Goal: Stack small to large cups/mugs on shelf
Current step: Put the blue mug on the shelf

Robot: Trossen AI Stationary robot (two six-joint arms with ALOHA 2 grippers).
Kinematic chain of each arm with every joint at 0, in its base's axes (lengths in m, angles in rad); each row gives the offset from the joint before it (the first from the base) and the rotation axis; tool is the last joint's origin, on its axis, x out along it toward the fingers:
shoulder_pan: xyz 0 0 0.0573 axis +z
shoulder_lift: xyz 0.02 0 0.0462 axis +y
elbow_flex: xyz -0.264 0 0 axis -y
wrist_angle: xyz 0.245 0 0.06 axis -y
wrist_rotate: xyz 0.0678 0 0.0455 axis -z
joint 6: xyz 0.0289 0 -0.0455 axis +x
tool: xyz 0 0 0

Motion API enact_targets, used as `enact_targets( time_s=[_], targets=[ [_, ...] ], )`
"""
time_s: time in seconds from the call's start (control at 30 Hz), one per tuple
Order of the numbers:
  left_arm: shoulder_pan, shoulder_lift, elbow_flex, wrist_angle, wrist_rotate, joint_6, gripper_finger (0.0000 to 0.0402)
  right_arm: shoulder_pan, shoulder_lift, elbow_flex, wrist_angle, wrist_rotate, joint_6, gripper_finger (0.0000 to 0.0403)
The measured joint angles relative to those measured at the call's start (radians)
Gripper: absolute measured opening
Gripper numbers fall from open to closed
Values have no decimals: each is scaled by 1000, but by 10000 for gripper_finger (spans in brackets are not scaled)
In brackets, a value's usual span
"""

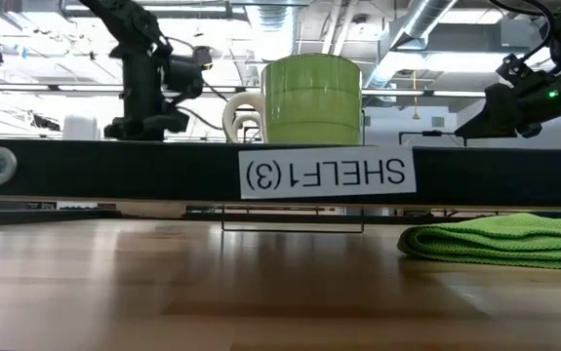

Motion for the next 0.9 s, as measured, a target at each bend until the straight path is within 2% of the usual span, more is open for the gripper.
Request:
enact_targets(
  time_s=[0.17, 0.37, 0.57, 0.73, 0.9],
  targets=[
    [-66, -52, 91, -107, -24, -60, 10, 0, 0, 0, 0, 0, 0, 194],
    [-173, -182, 161, -189, -48, -182, 10, 0, 0, 0, 0, 0, 0, 196],
    [-313, -288, 222, -350, -159, -344, 10, 0, 0, 0, 1, 0, 0, 194],
    [-398, -338, 266, -472, -210, -471, 10, 0, 0, 0, 0, 0, 9, 196],
    [-501, -348, 274, -456, -177, -571, 9, 0, 0, 0, 0, 0, 26, 194]
  ],
)
